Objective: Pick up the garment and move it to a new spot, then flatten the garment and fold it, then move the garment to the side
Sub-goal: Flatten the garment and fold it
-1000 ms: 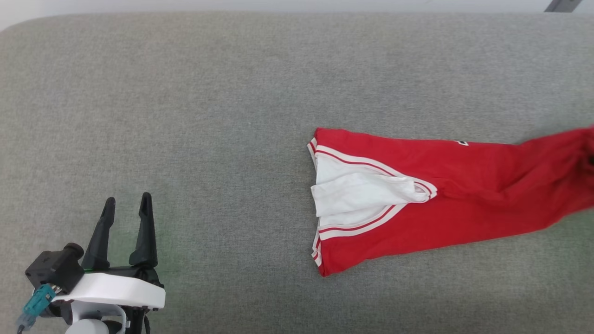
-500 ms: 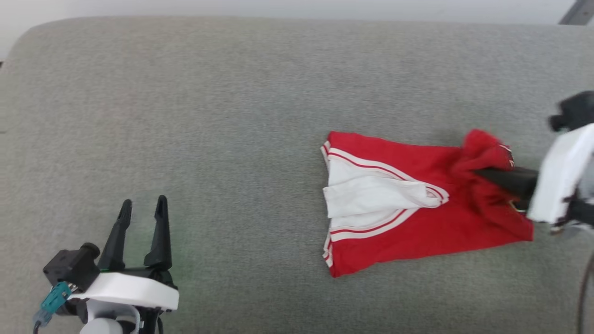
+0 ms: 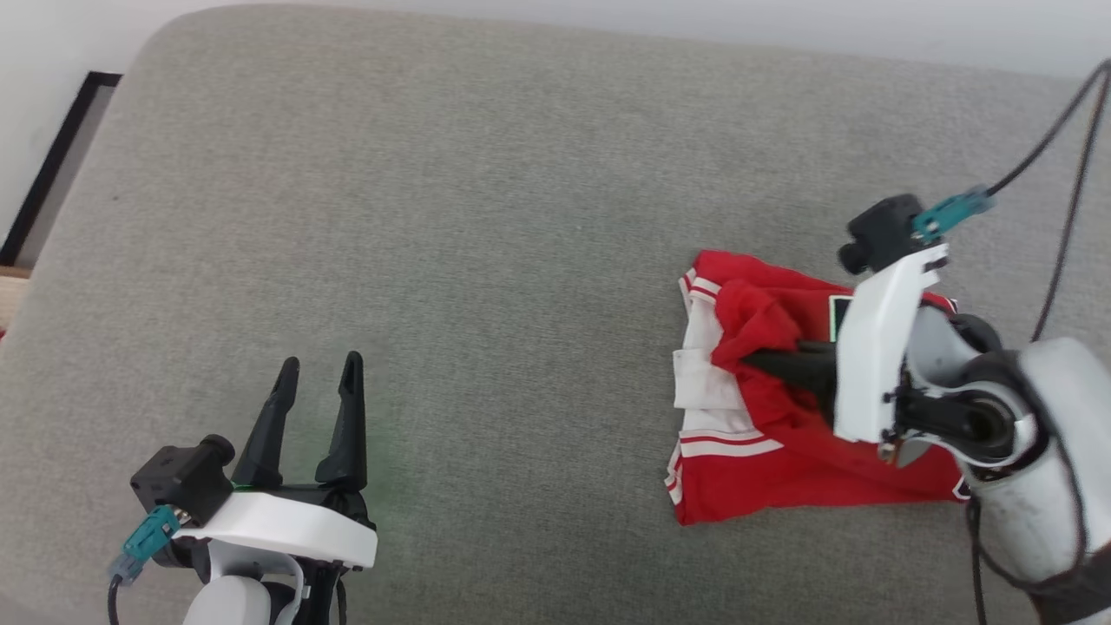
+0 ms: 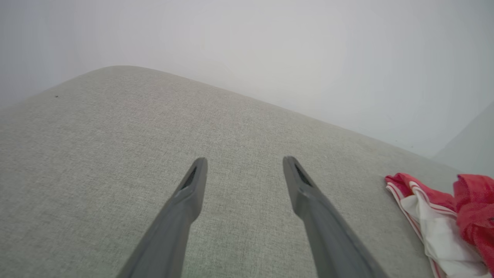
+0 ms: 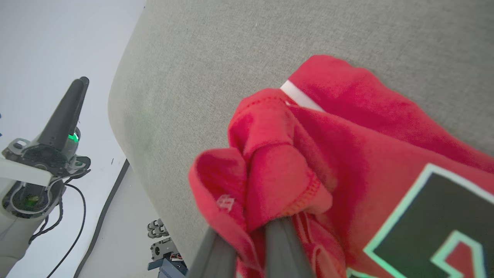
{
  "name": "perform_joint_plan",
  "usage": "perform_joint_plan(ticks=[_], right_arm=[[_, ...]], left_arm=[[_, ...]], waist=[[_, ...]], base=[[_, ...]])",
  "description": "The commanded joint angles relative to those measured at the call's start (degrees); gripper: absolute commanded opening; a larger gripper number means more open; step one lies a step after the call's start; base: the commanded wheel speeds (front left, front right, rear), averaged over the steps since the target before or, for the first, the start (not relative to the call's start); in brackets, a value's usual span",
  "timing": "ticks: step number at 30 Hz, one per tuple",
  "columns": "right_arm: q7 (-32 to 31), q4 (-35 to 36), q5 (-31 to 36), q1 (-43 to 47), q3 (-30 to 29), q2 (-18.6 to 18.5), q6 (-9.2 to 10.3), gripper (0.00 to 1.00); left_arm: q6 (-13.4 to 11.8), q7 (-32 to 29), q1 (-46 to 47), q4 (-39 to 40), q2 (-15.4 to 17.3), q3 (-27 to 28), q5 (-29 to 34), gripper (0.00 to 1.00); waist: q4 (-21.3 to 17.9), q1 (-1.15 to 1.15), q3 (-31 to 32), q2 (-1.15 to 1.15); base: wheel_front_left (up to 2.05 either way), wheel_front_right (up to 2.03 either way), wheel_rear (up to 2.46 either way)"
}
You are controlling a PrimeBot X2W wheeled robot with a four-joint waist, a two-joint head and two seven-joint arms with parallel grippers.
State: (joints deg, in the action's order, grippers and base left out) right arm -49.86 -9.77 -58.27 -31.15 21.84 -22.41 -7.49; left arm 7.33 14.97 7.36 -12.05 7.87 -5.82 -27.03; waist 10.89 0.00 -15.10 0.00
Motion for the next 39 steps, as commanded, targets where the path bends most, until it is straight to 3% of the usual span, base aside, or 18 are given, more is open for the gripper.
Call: perform_joint_plan(ticks=[1, 2, 3, 4, 5, 16, 26, 39], right_arm=[[0.5, -0.5, 0.3, -0.4, 0.3, 0.4, 0.01, 0.00], [0.6, -1.3, 0.6, -0.7, 1.1, 0.7, 0.01, 0.00], [1.1, -1.9, 0.8, -0.9, 1.5, 0.8, 0.01, 0.07], [1.6, -2.5, 1.1, -1.2, 1.8, 0.9, 0.01, 0.45], [1.8, -2.8, 1.1, -1.2, 2.4, 1.0, 0.01, 1.00], [9.9, 3.5, 0.7, 1.9, 0.8, -5.1, 0.01, 1.00], [25.8, 6.0, 5.1, 8.4, -4.2, -10.2, 0.01, 1.00], [50.0, -0.1, 13.9, 13.8, -5.2, -11.3, 0.01, 1.00]], left_arm=[[0.2, 0.3, 0.6, -0.1, 0.2, -0.1, -0.1, 1.00], [0.2, 0.3, 0.6, -0.3, 0.2, -0.1, -0.2, 1.00], [0.2, 0.3, 0.5, -0.4, 0.1, -0.1, -0.3, 1.00], [0.2, 0.3, 0.5, -0.5, 0.1, -0.1, -0.3, 1.00], [0.2, 0.3, 0.3, -0.6, 0.1, -0.1, -0.4, 1.00], [0.2, 0.3, -3.2, -0.1, 1.6, 2.4, -0.8, 1.00], [0.2, 0.3, -6.3, 0.9, 3.1, 6.1, 0.2, 1.00], [0.2, 0.3, -10.2, 2.8, 4.4, 10.2, 1.7, 1.00]], waist=[[0.5, 0.00, 0.2, 0.00], [0.6, 0.00, 0.4, 0.00], [0.7, 0.00, 0.5, 0.00], [0.8, 0.00, 0.6, 0.00], [0.8, 0.00, 0.9, 0.00], [-3.6, 0.00, 4.6, 0.00], [-10.1, 0.00, 6.9, 0.00], [-15.8, 0.00, 8.8, 0.00]], base=[[0.00, 0.00, 0.00], [0.00, 0.00, 0.00], [0.00, 0.00, 0.00], [0.00, 0.00, 0.00], [0.00, 0.00, 0.00], [0.00, 0.00, 0.00], [0.00, 0.00, 0.00], [0.00, 0.00, 0.00]])
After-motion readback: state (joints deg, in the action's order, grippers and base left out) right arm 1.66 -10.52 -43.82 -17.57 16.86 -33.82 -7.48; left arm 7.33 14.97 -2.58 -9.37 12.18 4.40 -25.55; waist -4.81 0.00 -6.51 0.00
